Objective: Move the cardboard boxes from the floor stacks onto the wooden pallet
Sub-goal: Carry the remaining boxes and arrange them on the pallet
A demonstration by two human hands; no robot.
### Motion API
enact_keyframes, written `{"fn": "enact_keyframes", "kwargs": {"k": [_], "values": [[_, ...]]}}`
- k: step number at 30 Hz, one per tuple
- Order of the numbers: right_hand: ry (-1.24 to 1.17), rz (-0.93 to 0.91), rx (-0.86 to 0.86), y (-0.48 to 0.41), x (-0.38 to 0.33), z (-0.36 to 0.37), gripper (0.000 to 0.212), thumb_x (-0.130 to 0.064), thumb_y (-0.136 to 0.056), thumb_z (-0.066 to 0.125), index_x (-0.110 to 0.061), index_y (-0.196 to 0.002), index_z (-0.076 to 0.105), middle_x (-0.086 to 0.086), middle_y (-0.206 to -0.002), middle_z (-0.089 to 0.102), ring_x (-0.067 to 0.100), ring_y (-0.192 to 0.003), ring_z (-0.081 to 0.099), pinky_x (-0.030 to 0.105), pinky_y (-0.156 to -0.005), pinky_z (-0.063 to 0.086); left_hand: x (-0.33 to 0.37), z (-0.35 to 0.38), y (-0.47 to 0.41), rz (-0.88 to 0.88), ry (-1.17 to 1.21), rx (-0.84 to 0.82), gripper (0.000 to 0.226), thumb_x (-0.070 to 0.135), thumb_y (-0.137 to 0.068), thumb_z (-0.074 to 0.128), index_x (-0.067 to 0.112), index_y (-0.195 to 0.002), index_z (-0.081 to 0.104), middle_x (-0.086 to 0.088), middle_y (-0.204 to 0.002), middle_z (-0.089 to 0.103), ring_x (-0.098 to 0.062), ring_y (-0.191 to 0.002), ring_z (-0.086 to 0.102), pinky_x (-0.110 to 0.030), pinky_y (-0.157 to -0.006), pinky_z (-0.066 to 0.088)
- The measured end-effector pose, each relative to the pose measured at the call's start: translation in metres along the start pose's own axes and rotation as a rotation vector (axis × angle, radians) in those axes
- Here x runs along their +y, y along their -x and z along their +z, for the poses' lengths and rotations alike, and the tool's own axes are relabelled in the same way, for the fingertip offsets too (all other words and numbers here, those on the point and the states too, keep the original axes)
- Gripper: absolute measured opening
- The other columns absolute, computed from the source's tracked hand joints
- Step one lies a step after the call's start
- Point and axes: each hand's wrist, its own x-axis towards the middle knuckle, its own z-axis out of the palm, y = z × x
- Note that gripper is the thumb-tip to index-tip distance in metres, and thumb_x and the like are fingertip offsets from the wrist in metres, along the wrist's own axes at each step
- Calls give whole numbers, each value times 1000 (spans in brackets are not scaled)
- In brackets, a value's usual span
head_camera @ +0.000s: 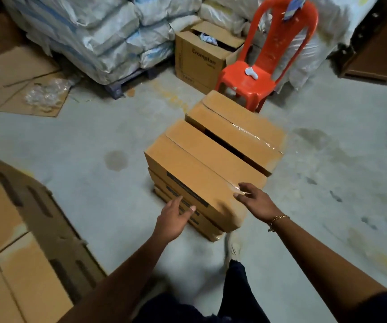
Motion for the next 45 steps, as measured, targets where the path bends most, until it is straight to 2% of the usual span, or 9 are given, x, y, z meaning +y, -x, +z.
{"fn": "enact_keyframes", "kwargs": {"k": [9,14,20,22,25,28,33,37,45], "values": [[162,-2,-224,-202,37,-71,61,-33,-98,64,-17,-153,43,6,-157,44,28,-141,44,39,-116,35,47,85,-106,-384,253,124,81,60,-96,55,12,-157,33,-12,-159,38,-29,-145,38,-41,-118,32],[222,-1,-327,-318,106,-67,91,-73,-69,62,-13,-137,53,12,-135,59,34,-125,58,49,-108,46,43,138,-148,-534,456,224,78,58,-94,49,12,-156,35,-12,-160,36,-33,-146,37,-44,-119,33],[225,116,-434,-328,90,-53,90,-61,-90,66,-21,-160,27,9,-159,39,33,-144,38,44,-119,30,39,172,-167,-765,797,290,95,49,-91,66,18,-163,12,-10,-161,37,-31,-139,46,-28,-90,39],[191,127,-448,-334,94,-49,93,-59,-88,69,-20,-160,25,8,-160,37,32,-145,36,43,-120,28,32,182,-172,-759,859,290,101,48,-79,65,18,-163,16,-8,-145,52,-27,-119,59,-25,-79,46],[198,94,-480,-338,102,-45,120,-86,-62,69,-24,-158,31,6,-155,45,31,-140,43,48,-120,32,31,189,-176,-722,908,316,60,12,-99,61,14,-153,37,3,-94,58,-4,-70,59,-14,-53,47],[200,50,-503,-334,111,-49,129,-97,-46,66,-31,-153,38,1,-150,51,29,-134,49,54,-115,38,44,179,-159,-677,905,389,58,-1,-98,57,23,-148,41,8,-87,55,1,-60,58,-11,-50,45],[139,-26,-454,-266,61,-46,78,-58,-85,73,-27,-151,45,-6,-141,55,21,-128,51,41,-111,37,43,154,-106,-602,905,510,69,12,-98,63,31,-157,32,5,-114,57,-8,-84,57,-14,-60,48],[106,-93,-448,-205,31,-31,87,-65,-78,75,-27,-151,46,-1,-145,57,24,-131,52,45,-113,39,31,137,-41,-588,901,603,69,15,-99,62,32,-158,31,9,-121,57,3,-81,52,-4,-58,43],[87,-272,-466,-48,-32,57,86,-65,-81,71,-27,-153,43,-3,-151,51,24,-139,45,45,-114,37,-18,84,138,-439,898,877,71,32,-98,66,24,-159,30,9,-145,49,-6,-129,47,-21,-103,36]]}}
